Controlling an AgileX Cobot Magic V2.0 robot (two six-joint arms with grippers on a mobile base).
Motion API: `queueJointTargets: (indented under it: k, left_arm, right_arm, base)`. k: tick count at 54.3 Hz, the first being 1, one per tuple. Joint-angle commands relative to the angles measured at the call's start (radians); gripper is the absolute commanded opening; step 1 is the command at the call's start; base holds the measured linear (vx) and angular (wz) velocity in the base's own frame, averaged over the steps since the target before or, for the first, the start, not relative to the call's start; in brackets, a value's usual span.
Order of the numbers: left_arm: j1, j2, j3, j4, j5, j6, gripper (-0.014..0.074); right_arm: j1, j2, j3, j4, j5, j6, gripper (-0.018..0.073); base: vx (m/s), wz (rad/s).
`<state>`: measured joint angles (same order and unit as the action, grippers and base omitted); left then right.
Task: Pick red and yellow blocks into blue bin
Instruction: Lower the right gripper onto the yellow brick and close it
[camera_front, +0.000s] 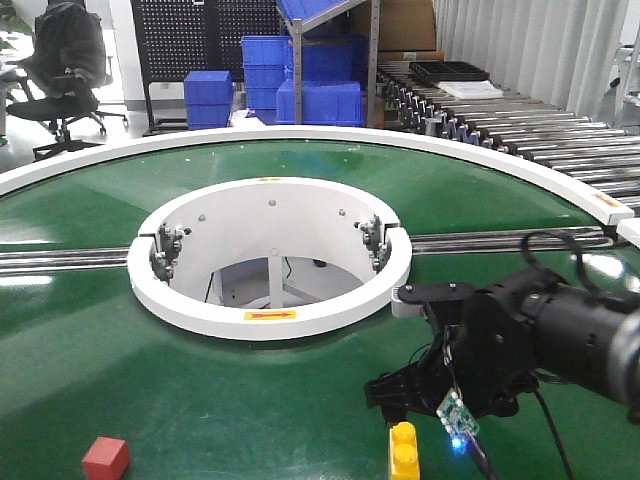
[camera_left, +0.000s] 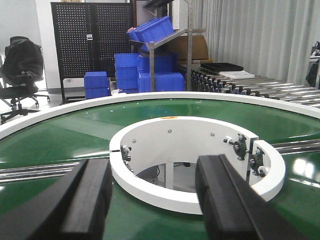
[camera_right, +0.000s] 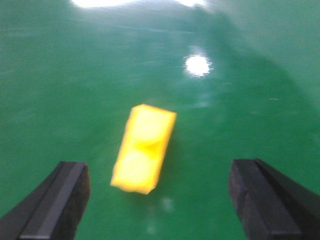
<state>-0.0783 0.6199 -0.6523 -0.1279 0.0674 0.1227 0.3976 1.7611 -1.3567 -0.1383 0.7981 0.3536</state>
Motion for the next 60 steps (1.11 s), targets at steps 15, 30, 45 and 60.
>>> queueJointTargets:
  k: [15,30,45,60]
  left_arm:
    - [-0.008,0.001,-0.035,-0.008,-0.073,0.001,0.0503]
    - [-0.008,0.001,-0.035,-0.008,-0.073,0.001,0.0503]
    - [-0.008,0.001,-0.035,-0.008,-0.073,0.001,0.0503]
    - [-0.008,0.001,-0.035,-0.008,-0.073,0.001,0.0503]
  right_arm:
    - [0.003,0.076,-0.077,0.037,-0.051,0.046,0.0593]
    - [0.026,0.163,-0.077,0.043,-0.102,0.105,0.058]
    - [0.023,0.211,-0.079,-0.024,-0.102,0.216,0.0353]
    - [0.023,0.119,-0.083,-0.12,-0.124,0.186,-0.0016]
  base:
    - [0.0,0.0]
    - [0.0,0.0]
    - [0.0,0.0]
    - [0.0,0.0]
